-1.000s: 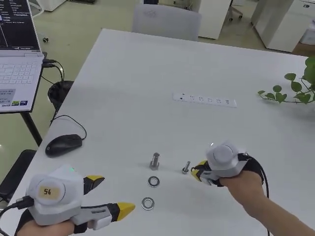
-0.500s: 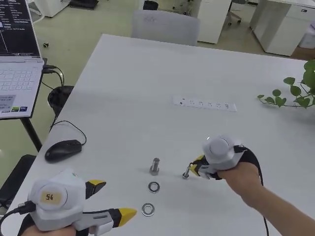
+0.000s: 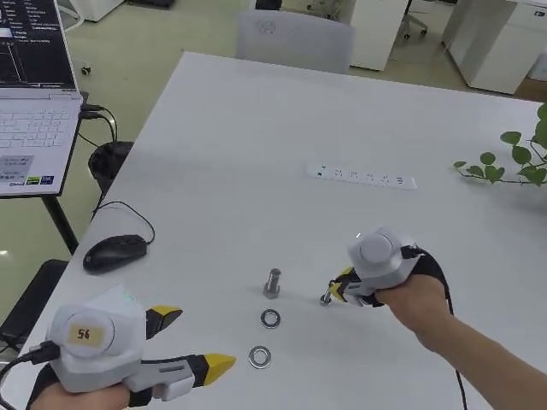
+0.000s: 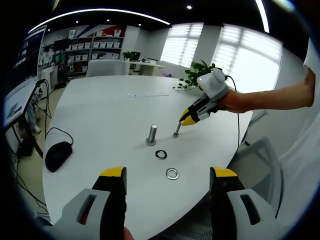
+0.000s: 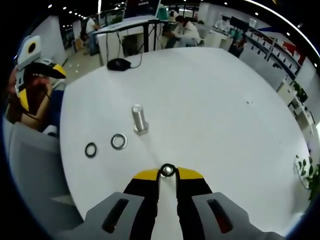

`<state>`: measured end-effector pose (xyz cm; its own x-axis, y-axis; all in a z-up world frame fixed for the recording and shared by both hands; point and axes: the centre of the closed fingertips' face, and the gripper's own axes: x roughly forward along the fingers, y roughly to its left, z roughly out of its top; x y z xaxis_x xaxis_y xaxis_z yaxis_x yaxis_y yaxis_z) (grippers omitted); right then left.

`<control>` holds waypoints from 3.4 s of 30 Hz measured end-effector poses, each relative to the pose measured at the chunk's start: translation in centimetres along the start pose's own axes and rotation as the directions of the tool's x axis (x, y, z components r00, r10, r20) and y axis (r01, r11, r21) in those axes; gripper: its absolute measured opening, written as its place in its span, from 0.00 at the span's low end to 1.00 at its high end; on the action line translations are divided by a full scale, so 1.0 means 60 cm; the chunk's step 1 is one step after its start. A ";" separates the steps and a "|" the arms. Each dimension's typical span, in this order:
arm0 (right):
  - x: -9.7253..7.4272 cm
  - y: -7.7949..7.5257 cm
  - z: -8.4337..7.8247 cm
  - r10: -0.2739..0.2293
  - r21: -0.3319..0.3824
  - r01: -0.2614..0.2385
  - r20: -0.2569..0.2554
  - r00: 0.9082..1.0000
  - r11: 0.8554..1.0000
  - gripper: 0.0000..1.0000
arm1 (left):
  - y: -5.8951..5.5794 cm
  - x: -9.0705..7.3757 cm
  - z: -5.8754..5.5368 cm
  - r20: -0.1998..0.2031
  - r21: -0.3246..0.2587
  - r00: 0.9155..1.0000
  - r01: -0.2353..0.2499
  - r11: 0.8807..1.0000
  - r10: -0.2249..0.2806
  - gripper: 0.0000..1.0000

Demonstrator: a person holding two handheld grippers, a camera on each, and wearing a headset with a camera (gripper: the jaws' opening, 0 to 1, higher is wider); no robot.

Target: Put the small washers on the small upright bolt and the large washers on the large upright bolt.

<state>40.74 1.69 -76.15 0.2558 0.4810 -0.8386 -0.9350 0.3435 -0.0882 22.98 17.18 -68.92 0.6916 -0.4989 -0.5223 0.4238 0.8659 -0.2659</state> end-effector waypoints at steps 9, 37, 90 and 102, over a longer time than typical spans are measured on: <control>0.003 0.000 -0.001 0.004 -0.006 -0.004 -0.011 1.000 1.000 0.14 | 0.000 0.001 0.000 0.002 -0.003 1.000 0.000 1.000 0.000 0.67; 0.024 0.002 -0.013 0.019 -0.024 -0.021 -0.061 0.998 1.000 0.14 | 0.001 -0.001 -0.003 0.001 -0.011 1.000 -0.005 1.000 0.005 0.67; -0.004 -0.002 -0.013 0.036 -0.100 -0.034 0.015 0.999 0.994 0.18 | -0.003 -0.008 0.001 -0.001 0.008 1.000 -0.010 1.000 0.010 0.67; -0.034 0.055 -0.031 0.068 -0.168 -0.060 0.045 0.997 0.984 0.19 | -0.005 -0.006 0.001 0.001 0.010 1.000 -0.004 1.000 0.004 0.67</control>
<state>36.66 0.34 -75.77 0.2020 0.5390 -0.8177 -0.9766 0.1739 -0.1267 22.63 17.10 -68.61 0.6942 -0.4952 -0.5223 0.4264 0.8676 -0.2559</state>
